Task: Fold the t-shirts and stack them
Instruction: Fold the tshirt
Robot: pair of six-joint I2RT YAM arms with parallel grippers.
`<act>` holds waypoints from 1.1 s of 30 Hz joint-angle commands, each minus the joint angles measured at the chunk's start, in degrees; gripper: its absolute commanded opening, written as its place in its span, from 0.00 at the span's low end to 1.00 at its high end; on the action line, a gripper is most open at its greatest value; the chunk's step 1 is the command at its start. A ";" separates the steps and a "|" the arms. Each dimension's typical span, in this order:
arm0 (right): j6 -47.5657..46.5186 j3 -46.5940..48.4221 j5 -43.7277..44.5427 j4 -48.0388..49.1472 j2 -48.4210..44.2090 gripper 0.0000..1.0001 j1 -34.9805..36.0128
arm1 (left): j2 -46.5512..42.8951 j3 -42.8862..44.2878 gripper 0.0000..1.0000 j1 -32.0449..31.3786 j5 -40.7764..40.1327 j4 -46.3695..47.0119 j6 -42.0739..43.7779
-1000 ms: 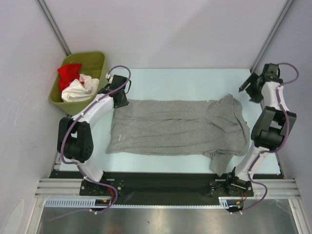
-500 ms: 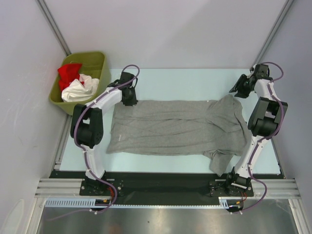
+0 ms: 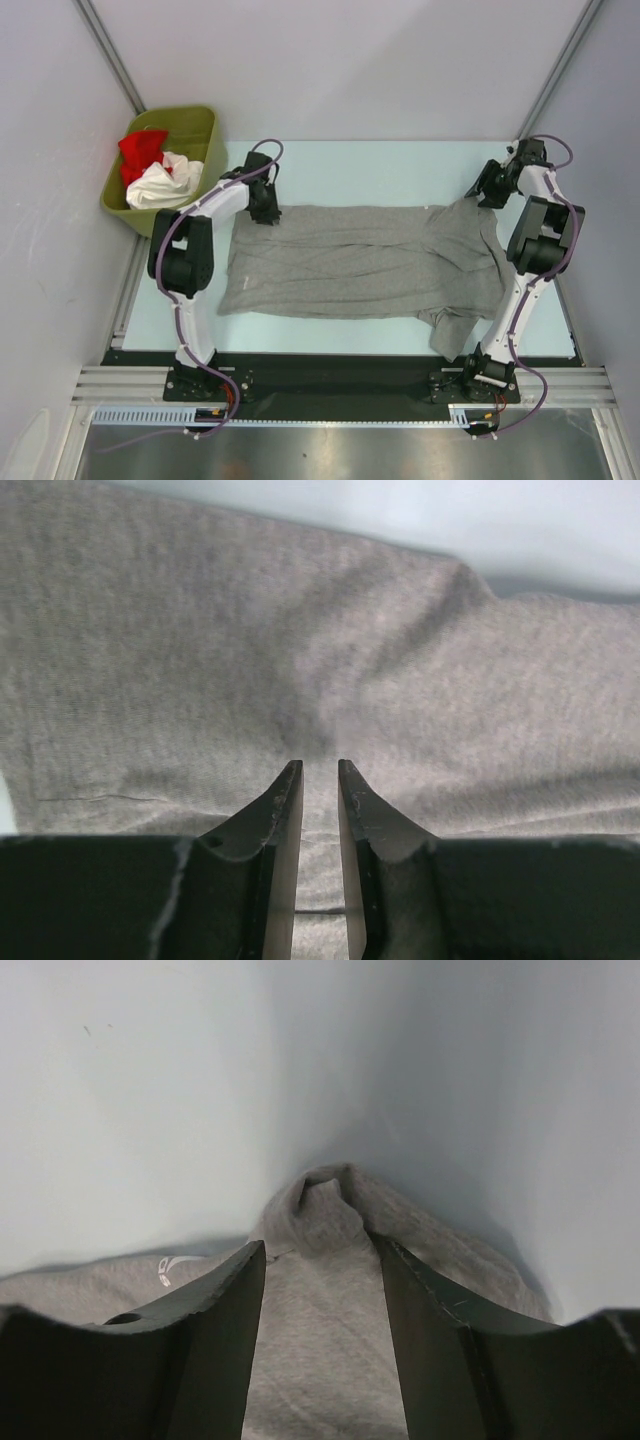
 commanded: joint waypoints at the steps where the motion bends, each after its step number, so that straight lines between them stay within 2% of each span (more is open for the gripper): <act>1: -1.53 3.44 -1.39 0.55 1.46 0.56 0.34 | 0.38 0.56 0.25 1.56 1.99 0.05 0.37; 6: -0.57 4.50 0.01 1.25 2.25 0.48 0.42 | 1.61 0.29 0.25 2.08 2.52 -0.21 -0.06; 10: 0.23 4.85 1.07 1.95 2.25 0.26 0.16 | 2.75 0.12 0.25 2.44 3.04 -0.12 -0.68; 16: 2.24 4.94 2.90 1.43 2.26 0.00 -0.45 | 3.98 0.56 0.25 2.79 1.47 -0.56 -0.59; 20: 3.91 3.10 10.72 -2.08 -2.66 0.00 -0.19 | 4.51 0.38 0.25 3.23 0.06 -1.09 -1.65; 24: 7.52 -7.60 17.83 1.16 -9.51 0.00 -0.28 | 5.12 0.03 0.25 3.40 -0.12 -1.70 -2.44; 27: 10.59 -10.70 22.92 0.99 -11.71 0.00 -0.45 | 5.65 0.20 0.25 3.40 -0.12 -1.71 -2.53; 29: 11.04 -13.42 24.70 1.86 -12.69 0.00 -0.63 | 5.74 0.29 0.25 3.40 -0.12 -1.79 -2.35; 33: 10.43 -15.89 22.61 6.35 -12.35 0.00 -1.86 | 5.83 0.29 0.25 3.49 -0.12 -2.23 -1.74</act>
